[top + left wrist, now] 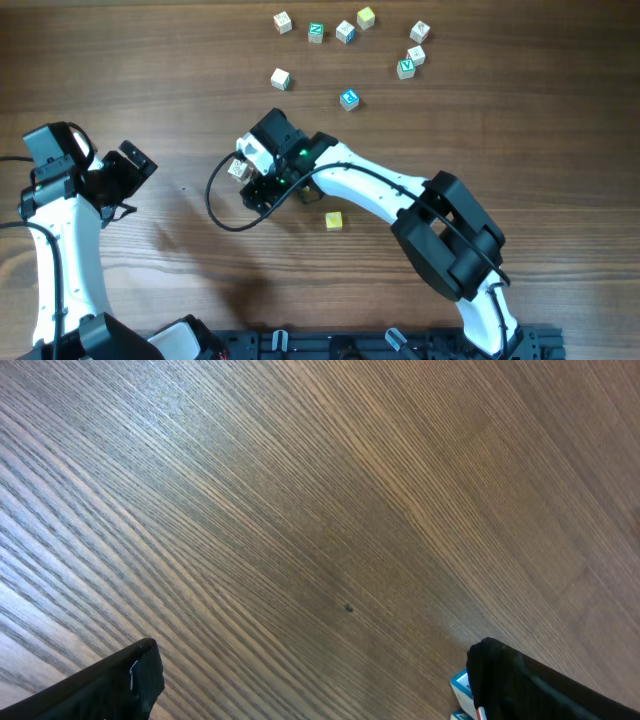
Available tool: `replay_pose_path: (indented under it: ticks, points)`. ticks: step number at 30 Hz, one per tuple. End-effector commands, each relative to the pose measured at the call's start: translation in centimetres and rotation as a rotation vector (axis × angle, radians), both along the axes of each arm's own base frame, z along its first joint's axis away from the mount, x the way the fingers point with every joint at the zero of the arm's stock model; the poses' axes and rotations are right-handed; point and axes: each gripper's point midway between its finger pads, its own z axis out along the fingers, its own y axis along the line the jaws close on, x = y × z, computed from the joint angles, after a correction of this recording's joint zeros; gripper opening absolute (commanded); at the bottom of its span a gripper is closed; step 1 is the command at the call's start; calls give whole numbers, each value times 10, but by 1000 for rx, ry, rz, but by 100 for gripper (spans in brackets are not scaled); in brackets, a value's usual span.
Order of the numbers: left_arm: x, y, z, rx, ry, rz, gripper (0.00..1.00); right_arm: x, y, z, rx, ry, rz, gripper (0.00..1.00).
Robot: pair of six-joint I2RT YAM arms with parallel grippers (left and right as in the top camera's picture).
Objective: Form a tower
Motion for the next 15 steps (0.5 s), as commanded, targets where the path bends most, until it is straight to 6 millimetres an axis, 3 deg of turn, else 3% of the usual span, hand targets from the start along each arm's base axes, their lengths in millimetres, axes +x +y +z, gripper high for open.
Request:
replay_pose_path:
  ticks: [1,8,15]
  points:
    - [2,-3,2,5,-15,-27,100,-11,13,-3,34,22,20,84]
    - [2,-3,2,5,-15,-27,100,-5,6,-16,8,23,-101,78]
    - [2,-3,2,5,-15,-26,100,-2,4,-17,-4,7,-114,56]
